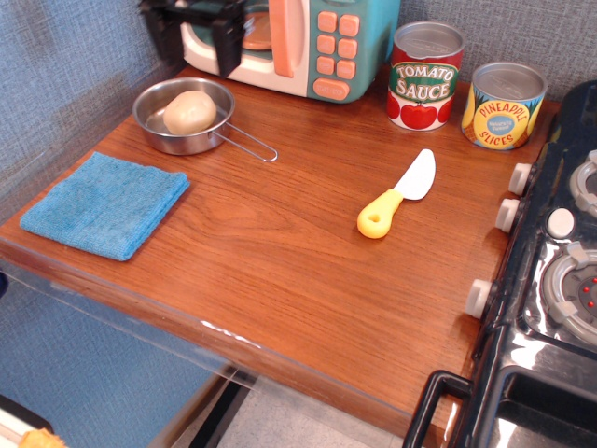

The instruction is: Move the potato and place into the pot

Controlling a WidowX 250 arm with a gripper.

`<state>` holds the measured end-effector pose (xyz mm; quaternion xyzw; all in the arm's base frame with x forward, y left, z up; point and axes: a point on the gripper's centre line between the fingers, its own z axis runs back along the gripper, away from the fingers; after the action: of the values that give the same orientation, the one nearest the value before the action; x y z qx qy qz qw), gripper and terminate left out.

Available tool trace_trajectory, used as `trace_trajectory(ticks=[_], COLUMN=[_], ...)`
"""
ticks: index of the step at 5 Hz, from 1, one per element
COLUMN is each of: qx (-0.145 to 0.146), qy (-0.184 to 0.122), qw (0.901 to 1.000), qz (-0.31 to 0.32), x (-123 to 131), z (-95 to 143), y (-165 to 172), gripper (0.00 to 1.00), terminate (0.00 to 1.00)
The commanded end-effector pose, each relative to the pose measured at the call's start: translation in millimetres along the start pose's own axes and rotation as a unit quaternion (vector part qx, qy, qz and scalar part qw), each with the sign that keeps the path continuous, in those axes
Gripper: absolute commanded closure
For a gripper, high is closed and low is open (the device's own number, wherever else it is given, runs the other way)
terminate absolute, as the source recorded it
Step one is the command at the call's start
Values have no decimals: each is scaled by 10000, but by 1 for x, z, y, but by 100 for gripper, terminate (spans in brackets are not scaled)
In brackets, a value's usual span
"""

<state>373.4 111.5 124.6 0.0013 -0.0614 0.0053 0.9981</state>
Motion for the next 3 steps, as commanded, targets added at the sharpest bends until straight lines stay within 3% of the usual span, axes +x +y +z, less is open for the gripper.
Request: trace_trajectory(ticks=[1,3], qx=[-66,-44], qy=[-91,-128], qw=[9999,9996], qz=[-125,-237], x=[-26,-42], z=[22,15], y=[-47,-60], gripper=[0,0], terminate=[0,0])
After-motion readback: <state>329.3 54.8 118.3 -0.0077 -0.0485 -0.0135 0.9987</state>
